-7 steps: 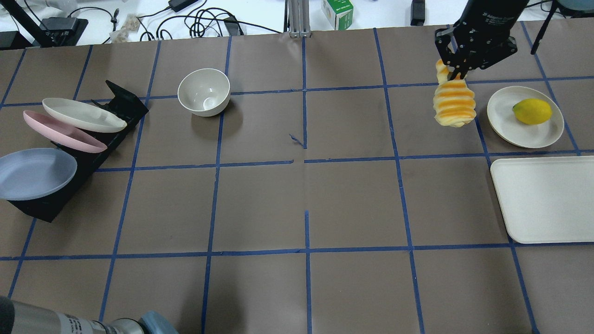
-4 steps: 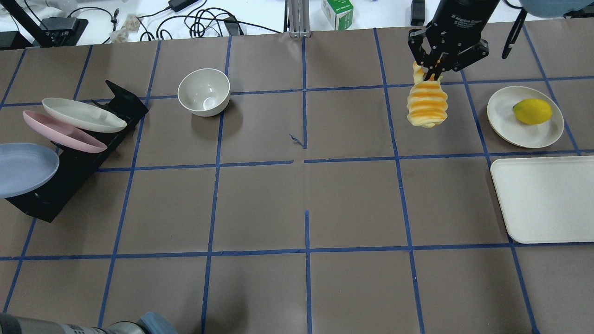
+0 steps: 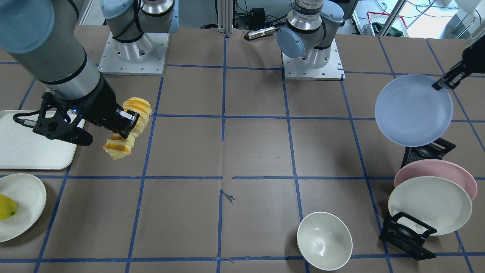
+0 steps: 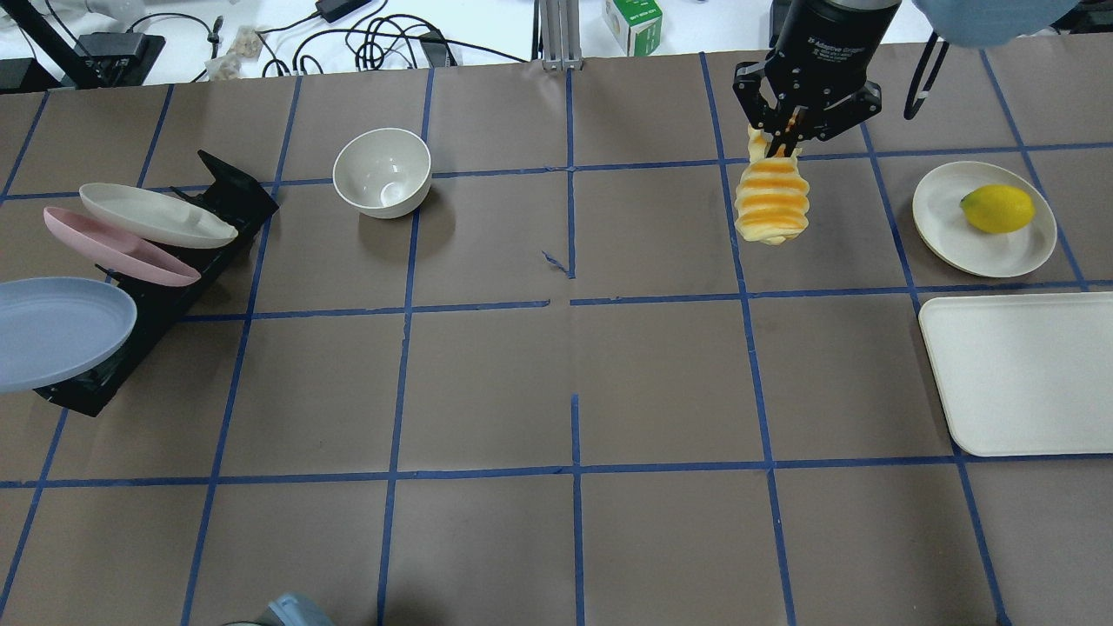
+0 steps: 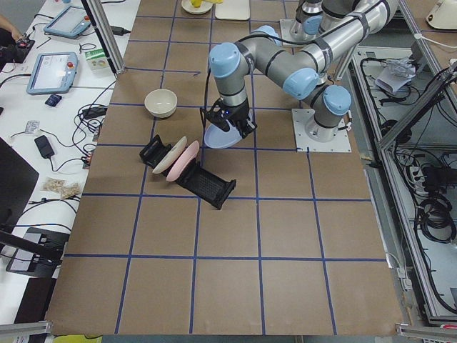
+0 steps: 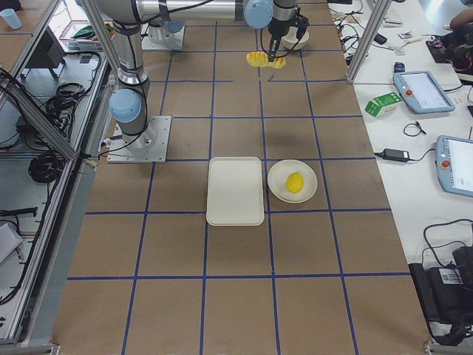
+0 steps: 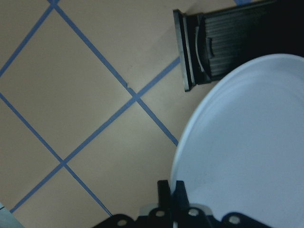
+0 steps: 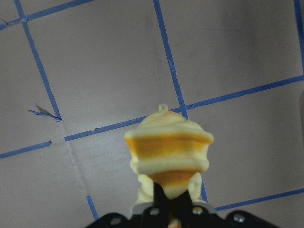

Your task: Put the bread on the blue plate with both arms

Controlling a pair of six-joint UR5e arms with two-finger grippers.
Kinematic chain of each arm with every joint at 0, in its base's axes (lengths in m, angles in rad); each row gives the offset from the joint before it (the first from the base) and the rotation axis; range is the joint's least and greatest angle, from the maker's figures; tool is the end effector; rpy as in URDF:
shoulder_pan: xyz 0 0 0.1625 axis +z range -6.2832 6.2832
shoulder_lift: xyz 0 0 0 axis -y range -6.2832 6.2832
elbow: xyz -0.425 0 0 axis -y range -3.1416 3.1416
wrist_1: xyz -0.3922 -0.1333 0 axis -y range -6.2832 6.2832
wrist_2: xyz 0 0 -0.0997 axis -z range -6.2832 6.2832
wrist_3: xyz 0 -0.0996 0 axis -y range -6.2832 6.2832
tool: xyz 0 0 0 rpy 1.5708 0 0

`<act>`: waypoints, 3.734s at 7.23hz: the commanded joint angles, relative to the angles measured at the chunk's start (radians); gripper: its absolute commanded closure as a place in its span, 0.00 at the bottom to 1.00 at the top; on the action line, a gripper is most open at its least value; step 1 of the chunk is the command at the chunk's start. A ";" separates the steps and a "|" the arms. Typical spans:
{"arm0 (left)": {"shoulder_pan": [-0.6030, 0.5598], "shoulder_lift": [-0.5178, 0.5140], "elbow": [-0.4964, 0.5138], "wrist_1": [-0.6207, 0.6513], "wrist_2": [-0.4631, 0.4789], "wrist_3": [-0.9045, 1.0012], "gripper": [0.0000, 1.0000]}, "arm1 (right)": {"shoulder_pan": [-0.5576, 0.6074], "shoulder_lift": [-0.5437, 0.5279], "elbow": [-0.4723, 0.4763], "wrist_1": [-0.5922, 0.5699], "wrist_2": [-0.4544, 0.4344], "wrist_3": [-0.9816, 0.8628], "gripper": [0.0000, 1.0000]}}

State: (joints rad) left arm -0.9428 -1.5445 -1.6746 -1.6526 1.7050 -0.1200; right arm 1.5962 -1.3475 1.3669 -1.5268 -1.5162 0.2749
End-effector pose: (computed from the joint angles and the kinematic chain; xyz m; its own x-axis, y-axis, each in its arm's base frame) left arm 0.1747 -0.4448 0.4437 -0.7391 -0.6566 -0.1501 -0.6734 0.7256 0.1417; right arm 0.1534 -0.5757 0.4638 -0.9677 0.2497 -0.0352 0.2466 0.9662 0.0758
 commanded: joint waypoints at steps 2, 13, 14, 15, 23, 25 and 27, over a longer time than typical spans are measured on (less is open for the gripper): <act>-0.357 -0.037 -0.066 0.125 -0.242 -0.041 1.00 | 0.008 0.008 0.008 -0.006 0.002 -0.016 1.00; -0.781 -0.331 -0.402 0.985 -0.424 -0.283 0.27 | 0.011 0.011 0.073 -0.059 0.004 -0.071 1.00; -0.778 -0.325 -0.389 0.990 -0.423 -0.277 0.02 | 0.013 0.011 0.089 -0.090 0.010 -0.071 1.00; -0.759 -0.290 -0.328 0.969 -0.403 -0.259 0.00 | 0.030 0.011 0.106 -0.110 0.030 -0.068 1.00; -0.610 -0.114 0.210 0.103 -0.001 0.115 0.00 | 0.326 0.203 0.218 -0.531 0.031 0.136 1.00; -0.623 -0.102 0.204 0.114 -0.100 0.111 0.00 | 0.335 0.220 0.285 -0.597 0.031 0.158 1.00; -0.649 -0.091 0.181 0.117 -0.122 0.118 0.00 | 0.335 0.226 0.383 -0.735 0.031 0.159 1.00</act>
State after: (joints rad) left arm -1.5777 -1.6442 -1.4781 -1.5370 1.5972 -0.0106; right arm 1.9303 -1.1262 1.6901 -2.1859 -1.4857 0.4322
